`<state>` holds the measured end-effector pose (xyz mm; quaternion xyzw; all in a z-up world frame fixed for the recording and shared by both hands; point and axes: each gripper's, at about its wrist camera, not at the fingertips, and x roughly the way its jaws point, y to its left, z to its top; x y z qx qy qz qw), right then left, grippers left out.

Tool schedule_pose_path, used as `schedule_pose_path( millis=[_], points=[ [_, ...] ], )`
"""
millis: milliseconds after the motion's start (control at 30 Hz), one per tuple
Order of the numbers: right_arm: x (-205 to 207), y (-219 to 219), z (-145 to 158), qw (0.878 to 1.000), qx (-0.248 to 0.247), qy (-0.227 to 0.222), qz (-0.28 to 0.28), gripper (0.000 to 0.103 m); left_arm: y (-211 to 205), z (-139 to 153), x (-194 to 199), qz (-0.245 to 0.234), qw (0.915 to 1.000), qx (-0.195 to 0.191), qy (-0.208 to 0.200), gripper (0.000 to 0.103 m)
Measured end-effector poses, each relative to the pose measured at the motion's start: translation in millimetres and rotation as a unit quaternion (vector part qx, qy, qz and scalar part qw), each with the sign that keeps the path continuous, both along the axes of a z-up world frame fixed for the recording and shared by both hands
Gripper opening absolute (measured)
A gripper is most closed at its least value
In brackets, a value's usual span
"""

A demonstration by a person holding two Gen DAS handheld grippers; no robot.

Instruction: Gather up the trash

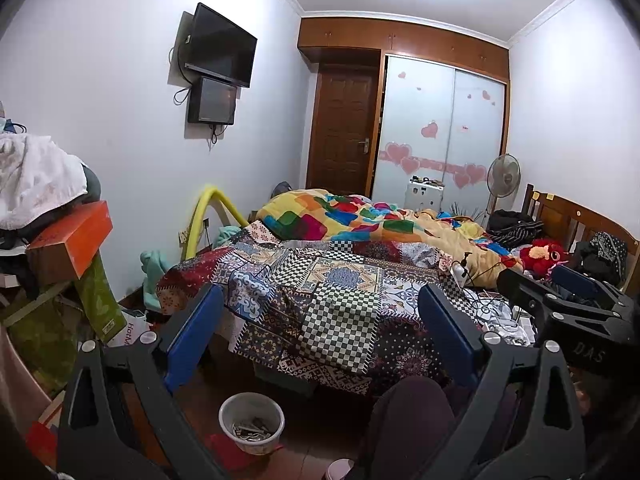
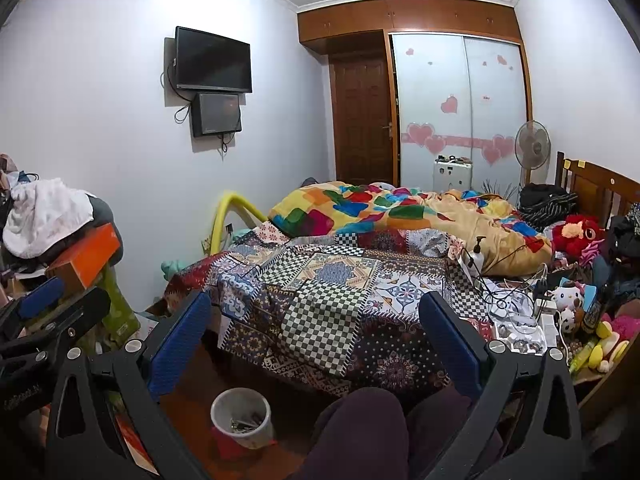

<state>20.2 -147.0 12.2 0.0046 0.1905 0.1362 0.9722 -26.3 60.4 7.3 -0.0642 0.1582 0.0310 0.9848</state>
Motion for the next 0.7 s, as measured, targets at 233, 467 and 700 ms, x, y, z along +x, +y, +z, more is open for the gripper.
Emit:
schedule_pose_path(
  millis=[233, 467, 700],
  points=[
    [-0.6, -2.7, -1.5, 1.0, -0.001, 0.002, 0.003, 0.103, 2.3, -3.2, -0.3, 0.002, 1.0, 0.001, 0.001, 0.098],
    [-0.8, -2.2, -1.5, 1.0, -0.002, 0.003, 0.003, 0.103, 2.8, -6.4, -1.6, 0.005, 1.0, 0.001, 0.003, 0.1],
    [-0.7, -2.6, -2.6, 1.0, -0.004, 0.005, 0.005, 0.103, 3.6, -7.8, -1.2, 0.007, 1.0, -0.001, 0.005, 0.101]
  ],
)
